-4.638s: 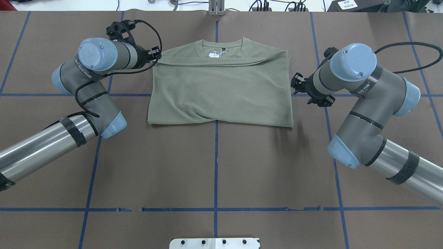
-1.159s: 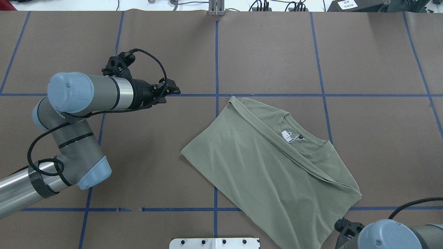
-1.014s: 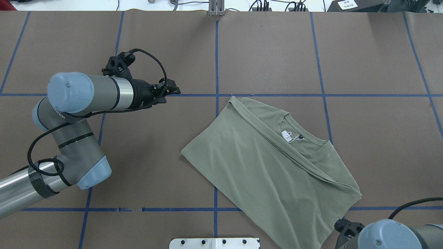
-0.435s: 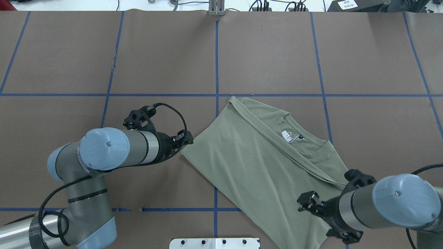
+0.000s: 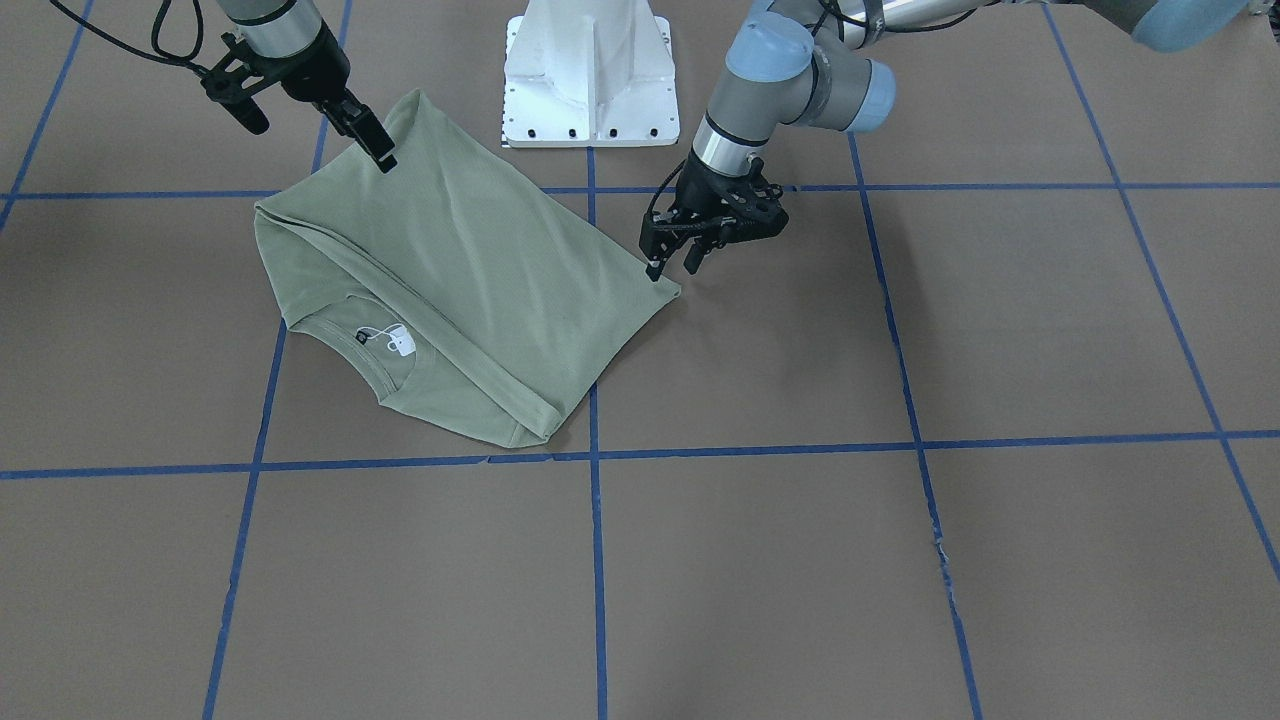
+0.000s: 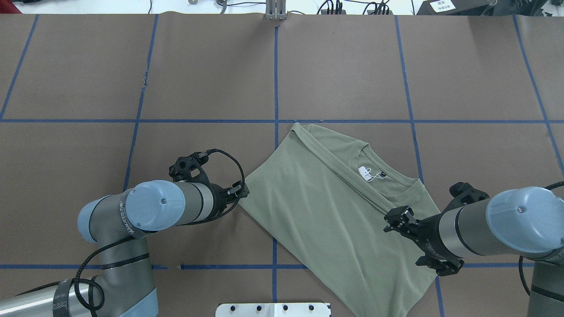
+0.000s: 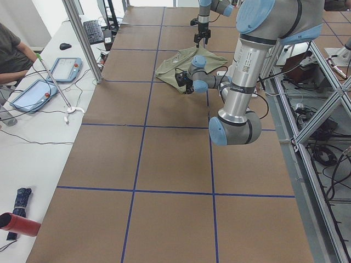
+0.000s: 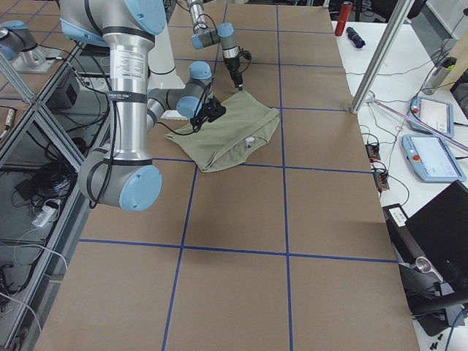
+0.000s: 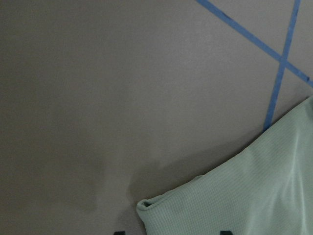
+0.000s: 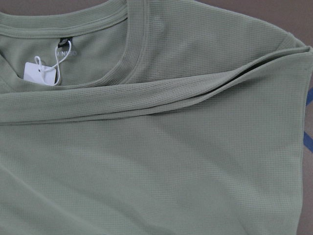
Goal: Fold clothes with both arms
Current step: 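Grasp the shirt edge nearest the left gripper with the left gripper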
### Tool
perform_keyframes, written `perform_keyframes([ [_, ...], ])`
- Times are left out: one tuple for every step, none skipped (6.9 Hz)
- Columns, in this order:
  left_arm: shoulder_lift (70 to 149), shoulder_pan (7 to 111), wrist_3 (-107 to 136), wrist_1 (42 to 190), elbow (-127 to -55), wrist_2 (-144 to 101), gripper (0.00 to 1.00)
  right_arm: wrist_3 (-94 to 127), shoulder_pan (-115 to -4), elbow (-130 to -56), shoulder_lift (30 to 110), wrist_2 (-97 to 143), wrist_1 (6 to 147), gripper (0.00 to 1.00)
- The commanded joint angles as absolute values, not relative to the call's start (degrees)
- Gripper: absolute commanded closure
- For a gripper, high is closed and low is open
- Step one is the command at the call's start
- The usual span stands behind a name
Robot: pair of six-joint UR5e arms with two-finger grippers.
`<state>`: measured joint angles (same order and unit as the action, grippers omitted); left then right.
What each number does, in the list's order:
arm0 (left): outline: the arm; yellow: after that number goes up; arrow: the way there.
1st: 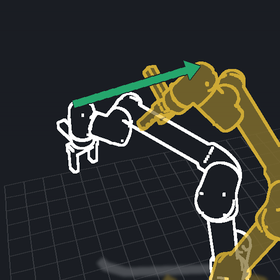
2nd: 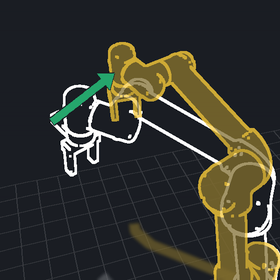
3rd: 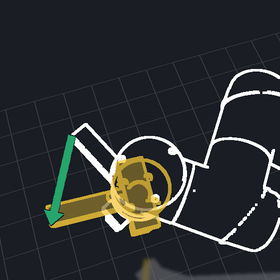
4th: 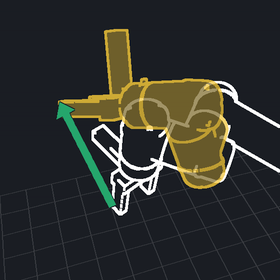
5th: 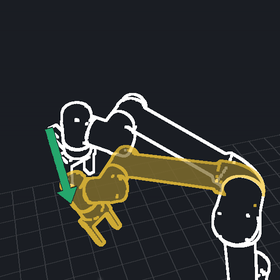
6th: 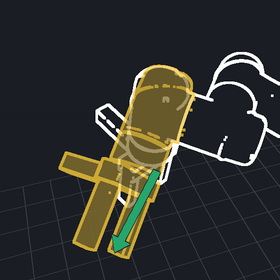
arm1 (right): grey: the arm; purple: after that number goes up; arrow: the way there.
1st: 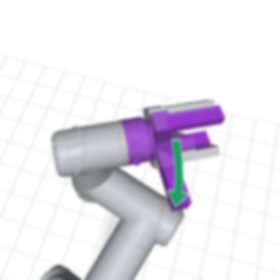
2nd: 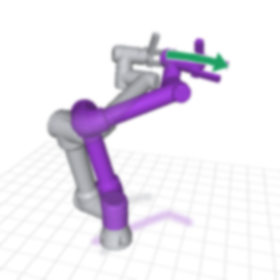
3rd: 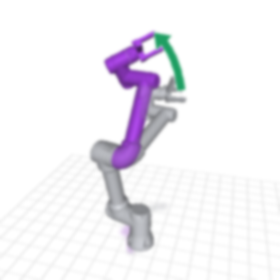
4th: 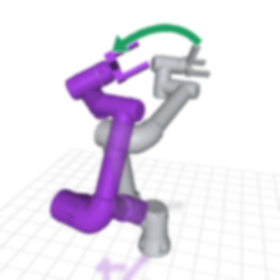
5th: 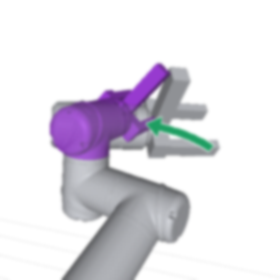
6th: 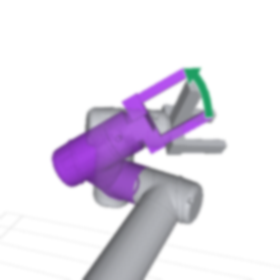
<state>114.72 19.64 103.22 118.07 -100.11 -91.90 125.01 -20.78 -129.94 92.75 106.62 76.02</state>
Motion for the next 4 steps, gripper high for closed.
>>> perform_keyframes([
  [114.9, 19.6, 102.9, 118.0, -99.3, -91.8, 0.41, 125.0, -21.0, -129.8, 92.6, 106.6, 76.0, 0.0],
  [114.9, 19.6, 102.8, 118.0, -99.2, -91.8, 0.43, 125.0, -21.0, -129.6, 92.7, 106.6, 76.0, 0.0],
  [115.2, 19.6, 102.7, 118.0, -99.1, -91.8, 0.47, 125.0, -21.0, -129.6, 92.7, 106.6, 76.0, 0.0],
  [115.5, 19.7, 102.7, 118.0, -99.0, -91.8, 0.48, 125.0, -21.0, -129.6, 92.7, 106.6, 76.0, 0.0],
])
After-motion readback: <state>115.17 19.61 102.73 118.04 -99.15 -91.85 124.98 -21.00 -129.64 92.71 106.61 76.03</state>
